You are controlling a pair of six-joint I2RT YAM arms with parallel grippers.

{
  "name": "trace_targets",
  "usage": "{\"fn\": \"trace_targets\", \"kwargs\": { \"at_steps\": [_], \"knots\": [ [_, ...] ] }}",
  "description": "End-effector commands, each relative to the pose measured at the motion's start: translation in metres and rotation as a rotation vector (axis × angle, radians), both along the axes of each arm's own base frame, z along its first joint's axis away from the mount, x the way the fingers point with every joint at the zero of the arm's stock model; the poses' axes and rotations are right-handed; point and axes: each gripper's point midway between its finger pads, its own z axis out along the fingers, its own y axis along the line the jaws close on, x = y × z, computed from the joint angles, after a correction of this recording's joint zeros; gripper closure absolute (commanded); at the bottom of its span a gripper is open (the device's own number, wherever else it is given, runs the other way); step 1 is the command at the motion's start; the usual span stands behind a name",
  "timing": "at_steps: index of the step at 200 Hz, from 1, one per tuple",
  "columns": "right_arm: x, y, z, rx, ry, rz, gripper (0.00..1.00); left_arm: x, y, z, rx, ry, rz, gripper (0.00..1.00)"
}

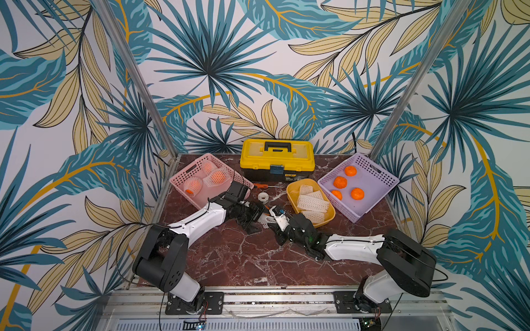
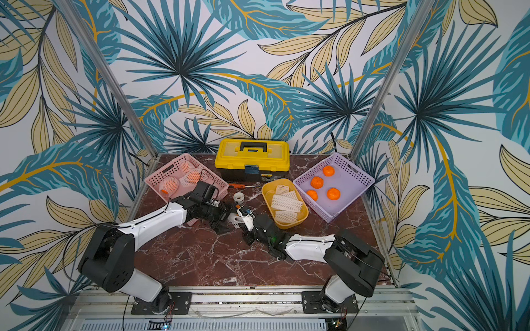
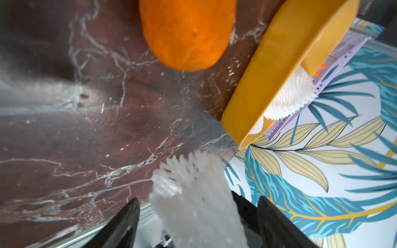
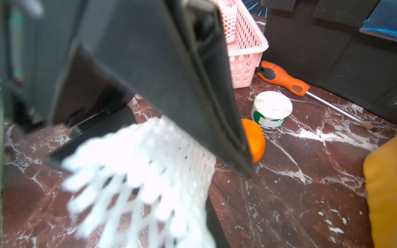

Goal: Remove foam nets from oranges
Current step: Remove the foam net from the orange.

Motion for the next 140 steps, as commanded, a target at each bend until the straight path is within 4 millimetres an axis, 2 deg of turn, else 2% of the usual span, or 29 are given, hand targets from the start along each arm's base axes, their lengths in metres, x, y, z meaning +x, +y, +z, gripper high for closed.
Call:
{"fn": "trace_targets", "kwargs": {
  "at_steps": [1,34,53,56,77,109,140],
  "knots": [
    [-0.002,-0.016,-0.002,0.005,0.043,-0.055,0.87,0.011,0.006,0.029,-0.004,-0.11,-0.037,0.02],
    [0.0,-0.036,0.011,0.048,0.07,-0.12,0.87,0.025,0.019,0.059,0.014,-0.218,-0.053,0.01],
    [0.002,-0.052,0.021,0.082,0.089,-0.171,0.87,0.033,0.034,0.08,0.043,-0.29,-0.052,0.0],
    [0.009,-0.063,0.022,0.089,0.097,-0.206,0.88,0.035,0.038,0.083,0.055,-0.301,-0.049,0.0],
    [0.025,-0.098,0.036,0.194,0.151,-0.312,0.87,0.043,0.061,0.106,0.128,-0.397,-0.051,0.01],
    [0.054,-0.176,0.063,0.294,0.186,-0.607,0.83,0.047,0.086,0.136,0.265,-0.572,-0.093,0.0],
    [0.087,-0.248,0.079,0.448,0.281,-0.873,0.81,0.049,0.12,0.135,0.498,-0.691,-0.098,0.01]
  ]
}}
